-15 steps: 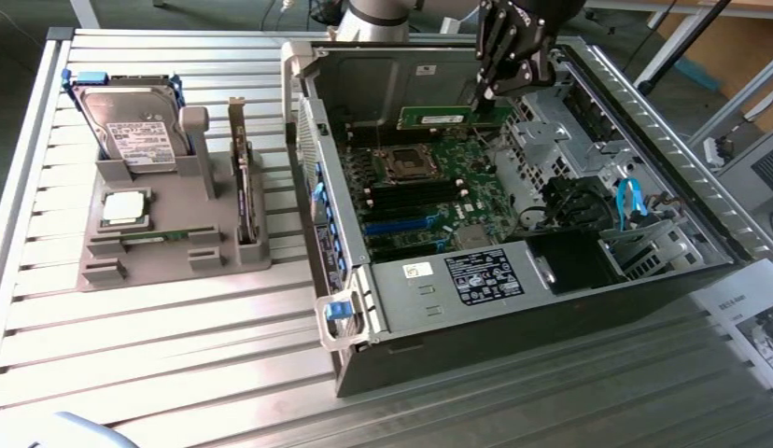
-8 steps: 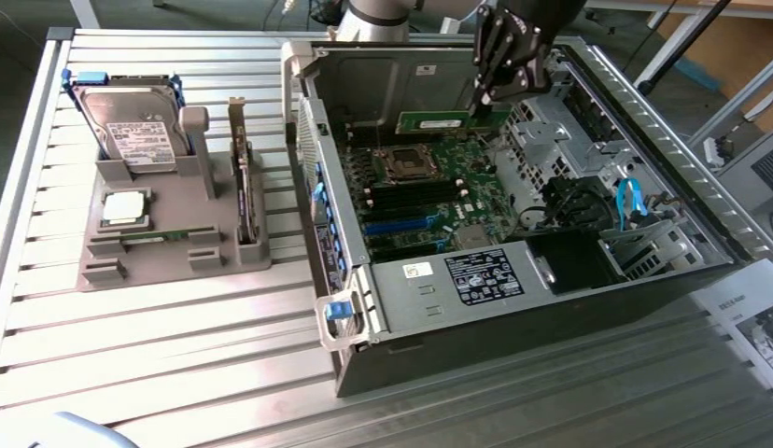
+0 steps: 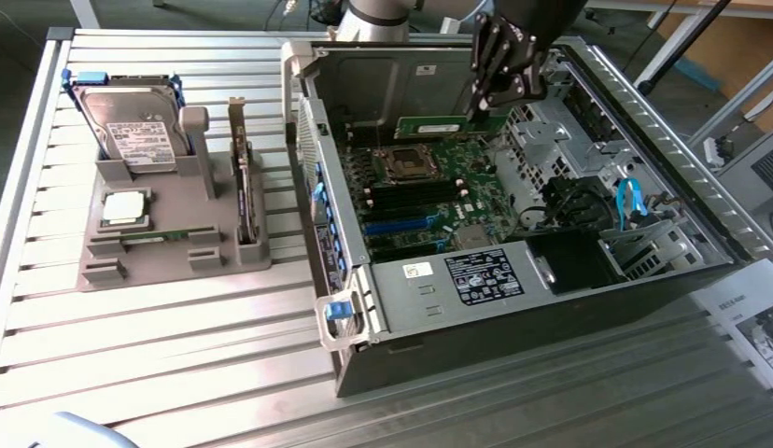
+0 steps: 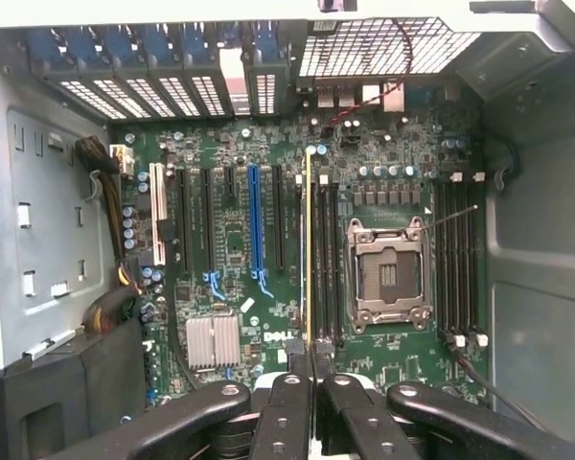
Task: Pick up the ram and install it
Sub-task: 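Pick up the ram and move it above insertion slot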
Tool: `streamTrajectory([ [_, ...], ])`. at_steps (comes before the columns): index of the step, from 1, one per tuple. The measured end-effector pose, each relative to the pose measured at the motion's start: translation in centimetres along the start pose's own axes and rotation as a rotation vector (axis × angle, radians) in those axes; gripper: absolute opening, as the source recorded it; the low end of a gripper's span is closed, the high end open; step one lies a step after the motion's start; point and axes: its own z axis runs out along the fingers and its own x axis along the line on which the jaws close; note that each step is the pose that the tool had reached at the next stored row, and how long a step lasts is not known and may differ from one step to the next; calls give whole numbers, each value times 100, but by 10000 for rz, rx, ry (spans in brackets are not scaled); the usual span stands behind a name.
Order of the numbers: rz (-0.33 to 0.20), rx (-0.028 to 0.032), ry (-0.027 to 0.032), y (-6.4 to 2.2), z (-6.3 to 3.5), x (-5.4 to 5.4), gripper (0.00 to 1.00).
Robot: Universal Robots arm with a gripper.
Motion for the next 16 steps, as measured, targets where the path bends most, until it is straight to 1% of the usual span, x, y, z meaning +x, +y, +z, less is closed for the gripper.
streamTrajectory([
  [12,0,0,-5,-4,137,6,12],
  [16,-1,0,-5,-4,150,6,12],
])
